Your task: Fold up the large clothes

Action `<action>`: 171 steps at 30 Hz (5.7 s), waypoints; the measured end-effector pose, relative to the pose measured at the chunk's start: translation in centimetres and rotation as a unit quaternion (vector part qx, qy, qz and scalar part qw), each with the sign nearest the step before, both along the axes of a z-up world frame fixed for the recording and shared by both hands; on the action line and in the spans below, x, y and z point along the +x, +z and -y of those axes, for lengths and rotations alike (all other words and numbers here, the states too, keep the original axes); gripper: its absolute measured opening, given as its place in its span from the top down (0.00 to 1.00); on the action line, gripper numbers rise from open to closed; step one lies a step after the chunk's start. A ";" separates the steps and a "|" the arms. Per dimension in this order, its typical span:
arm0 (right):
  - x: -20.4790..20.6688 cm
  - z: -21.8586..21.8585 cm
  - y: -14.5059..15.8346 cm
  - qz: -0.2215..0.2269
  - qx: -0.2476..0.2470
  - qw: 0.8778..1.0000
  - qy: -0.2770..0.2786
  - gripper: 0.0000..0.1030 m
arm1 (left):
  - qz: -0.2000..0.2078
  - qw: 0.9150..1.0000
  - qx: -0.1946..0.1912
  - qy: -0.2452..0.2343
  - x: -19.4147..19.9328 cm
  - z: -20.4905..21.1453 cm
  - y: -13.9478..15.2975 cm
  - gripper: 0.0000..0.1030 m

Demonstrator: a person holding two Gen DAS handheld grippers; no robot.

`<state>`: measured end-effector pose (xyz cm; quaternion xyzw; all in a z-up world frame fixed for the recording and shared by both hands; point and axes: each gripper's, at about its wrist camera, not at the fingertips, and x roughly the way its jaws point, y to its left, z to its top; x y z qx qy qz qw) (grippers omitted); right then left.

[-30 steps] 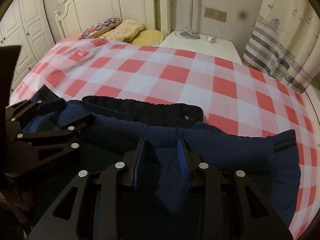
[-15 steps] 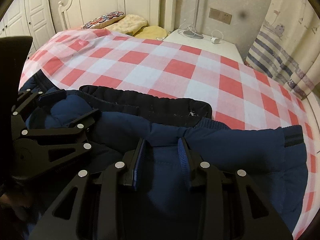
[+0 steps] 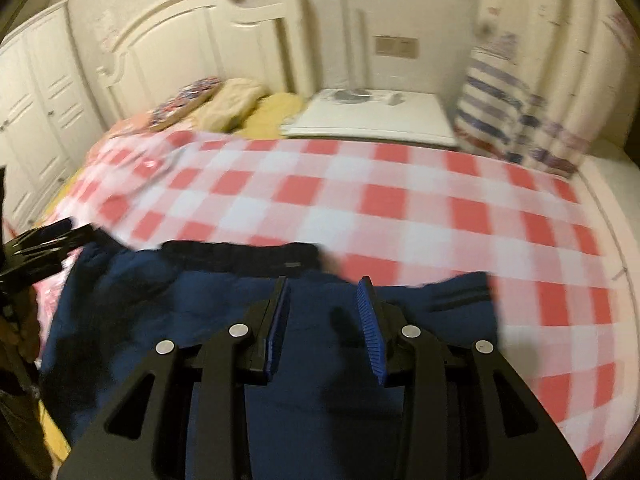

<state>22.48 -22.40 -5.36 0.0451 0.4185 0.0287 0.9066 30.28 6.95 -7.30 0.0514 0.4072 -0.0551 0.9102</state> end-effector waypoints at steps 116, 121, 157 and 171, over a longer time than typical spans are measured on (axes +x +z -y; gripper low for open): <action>-15.8 3.4 -5.8 0.002 -0.025 1.000 -0.015 0.17 | 0.023 1.000 -0.014 0.016 -14.5 -5.9 -5.3 0.02; -16.5 7.2 -8.6 0.000 0.073 0.997 -0.033 0.11 | -0.020 0.995 -0.098 0.017 -13.5 -8.9 -7.0 0.02; -22.7 -0.9 -7.6 0.067 -0.038 0.997 -0.010 0.06 | 0.052 0.991 0.021 -0.122 -23.6 5.5 -7.7 0.02; -22.9 3.7 -8.8 0.067 0.034 0.996 -0.039 0.06 | 0.037 0.992 -0.013 -0.120 -23.6 4.4 -6.9 0.03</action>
